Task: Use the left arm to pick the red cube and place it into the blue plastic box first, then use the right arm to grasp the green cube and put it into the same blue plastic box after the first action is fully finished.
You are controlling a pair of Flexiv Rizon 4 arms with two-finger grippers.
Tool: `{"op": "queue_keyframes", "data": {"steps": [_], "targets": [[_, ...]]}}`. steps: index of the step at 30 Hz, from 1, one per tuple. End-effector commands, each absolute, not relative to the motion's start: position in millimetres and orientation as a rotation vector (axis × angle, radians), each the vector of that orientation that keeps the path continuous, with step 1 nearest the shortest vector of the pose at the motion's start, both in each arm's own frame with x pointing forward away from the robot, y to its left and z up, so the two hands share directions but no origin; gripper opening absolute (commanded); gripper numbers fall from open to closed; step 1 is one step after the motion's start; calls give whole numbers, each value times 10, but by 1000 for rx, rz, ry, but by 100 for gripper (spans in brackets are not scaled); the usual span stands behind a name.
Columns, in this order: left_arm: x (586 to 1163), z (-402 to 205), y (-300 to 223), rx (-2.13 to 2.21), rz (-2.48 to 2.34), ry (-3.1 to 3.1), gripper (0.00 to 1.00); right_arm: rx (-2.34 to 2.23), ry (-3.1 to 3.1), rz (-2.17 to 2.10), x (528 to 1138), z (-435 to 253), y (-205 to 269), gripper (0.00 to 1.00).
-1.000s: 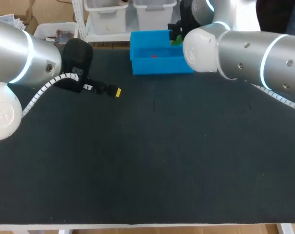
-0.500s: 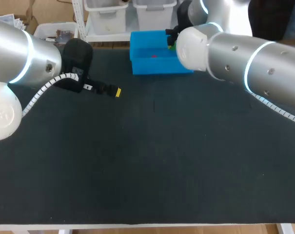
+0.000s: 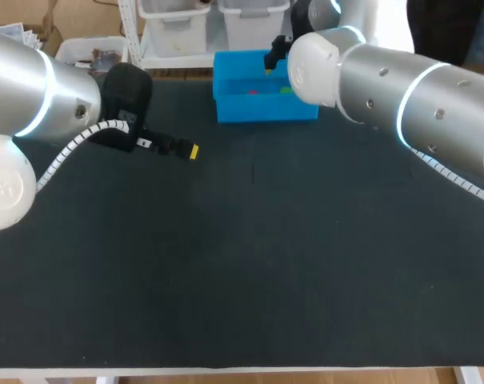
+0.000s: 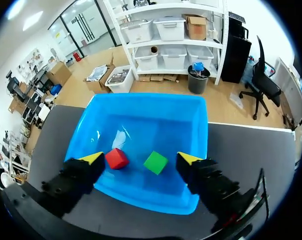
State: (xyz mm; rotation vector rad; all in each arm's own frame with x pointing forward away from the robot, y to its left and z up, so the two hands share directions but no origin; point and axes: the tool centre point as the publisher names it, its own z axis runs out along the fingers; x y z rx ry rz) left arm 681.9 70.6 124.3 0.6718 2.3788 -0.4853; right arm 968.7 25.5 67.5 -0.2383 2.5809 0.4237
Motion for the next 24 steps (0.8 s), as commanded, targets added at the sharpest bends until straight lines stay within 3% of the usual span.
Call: {"op": "queue_keyframes", "data": {"steps": [1, 24], "targets": [[6836, 1232, 728, 680, -500, 2374, 100, -240, 2571, 405, 9499, 842, 231, 100], [6836, 1232, 728, 680, -500, 2374, 100, -454, 2444, 393, 8438, 1461, -188, 100]]}}
